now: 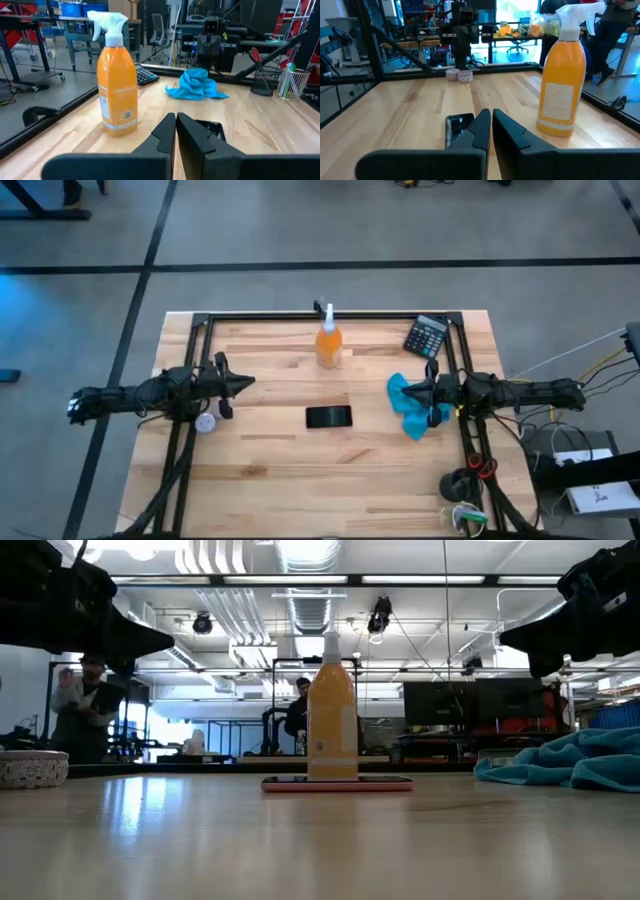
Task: Apply microfiber cloth
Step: Return to Home Position
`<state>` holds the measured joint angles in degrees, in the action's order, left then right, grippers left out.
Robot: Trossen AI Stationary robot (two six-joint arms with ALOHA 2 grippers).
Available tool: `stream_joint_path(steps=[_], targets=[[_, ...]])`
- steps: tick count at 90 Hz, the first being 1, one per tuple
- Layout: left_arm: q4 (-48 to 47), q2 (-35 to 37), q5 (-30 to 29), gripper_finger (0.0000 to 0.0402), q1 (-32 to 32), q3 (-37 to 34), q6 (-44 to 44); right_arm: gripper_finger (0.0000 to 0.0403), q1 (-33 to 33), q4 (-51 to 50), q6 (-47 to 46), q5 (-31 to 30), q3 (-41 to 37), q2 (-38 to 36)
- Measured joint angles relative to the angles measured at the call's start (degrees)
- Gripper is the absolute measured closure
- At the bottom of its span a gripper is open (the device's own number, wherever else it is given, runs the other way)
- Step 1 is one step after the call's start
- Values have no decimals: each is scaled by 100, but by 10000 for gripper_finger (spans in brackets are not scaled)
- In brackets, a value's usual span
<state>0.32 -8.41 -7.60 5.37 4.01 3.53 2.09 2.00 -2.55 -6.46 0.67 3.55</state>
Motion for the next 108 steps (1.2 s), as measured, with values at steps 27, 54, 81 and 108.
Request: stream_joint_path(steps=[27,54,81,108], targets=[[1,-293,1,402,0,0,0,403,0,0,0,1,0,0],[5,-530,2,402,0,2,0,403,0,0,0,0,0,0],[4,-710,2,402,0,2,0,403,0,0,0,0,0,0],[4,-843,2,402,0,2,0,403,1,0,0,0,0,0]])
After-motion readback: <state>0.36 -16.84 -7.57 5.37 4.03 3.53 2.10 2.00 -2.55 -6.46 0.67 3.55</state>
